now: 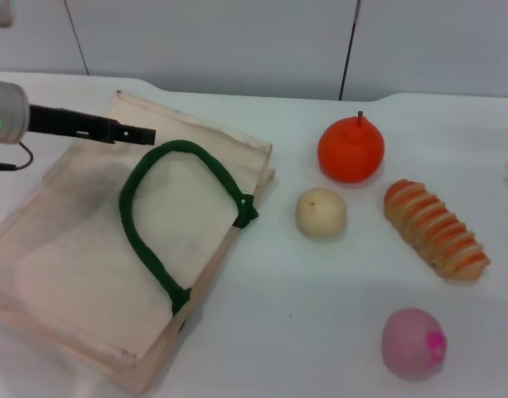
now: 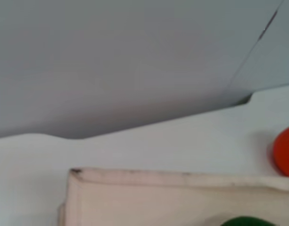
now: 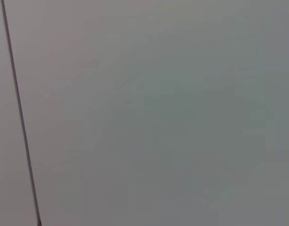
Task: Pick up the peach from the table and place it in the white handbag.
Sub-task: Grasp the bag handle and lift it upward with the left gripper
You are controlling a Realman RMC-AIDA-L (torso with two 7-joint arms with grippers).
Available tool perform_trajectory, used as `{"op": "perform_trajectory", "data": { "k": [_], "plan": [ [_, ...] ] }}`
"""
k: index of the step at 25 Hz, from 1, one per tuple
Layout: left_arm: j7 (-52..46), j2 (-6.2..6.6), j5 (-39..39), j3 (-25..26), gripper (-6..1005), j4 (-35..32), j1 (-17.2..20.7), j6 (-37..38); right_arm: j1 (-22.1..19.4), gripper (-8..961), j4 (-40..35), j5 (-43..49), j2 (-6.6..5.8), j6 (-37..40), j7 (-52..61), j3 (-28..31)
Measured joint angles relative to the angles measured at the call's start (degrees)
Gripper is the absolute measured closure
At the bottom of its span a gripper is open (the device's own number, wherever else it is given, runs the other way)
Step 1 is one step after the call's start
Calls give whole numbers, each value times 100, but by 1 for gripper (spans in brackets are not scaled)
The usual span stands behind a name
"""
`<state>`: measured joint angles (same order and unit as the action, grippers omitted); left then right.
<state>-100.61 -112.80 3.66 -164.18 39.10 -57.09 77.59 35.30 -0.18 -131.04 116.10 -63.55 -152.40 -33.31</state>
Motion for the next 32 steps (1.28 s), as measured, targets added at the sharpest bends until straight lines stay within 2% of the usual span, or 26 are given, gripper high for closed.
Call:
{"op": "perform_trajectory", "data": {
  "k": [5, 16, 31, 32],
  "plan": [
    [-18, -3, -361, 0, 253, -392, -91, -382, 15, 57, 3, -1, 0, 0, 2, 0],
    [-5, -29, -525, 9, 269, -993, -138, -1029, 29, 57, 3, 0, 1, 0, 13, 0],
    [-62, -58, -686, 9, 290, -1230, -138, -1334, 38, 57, 0, 0, 0, 0, 18, 0],
    [-68, -58, -687, 9, 338, -1230, -139, -1334, 38, 57, 0, 0, 1, 0, 18, 0]
  ]
}}
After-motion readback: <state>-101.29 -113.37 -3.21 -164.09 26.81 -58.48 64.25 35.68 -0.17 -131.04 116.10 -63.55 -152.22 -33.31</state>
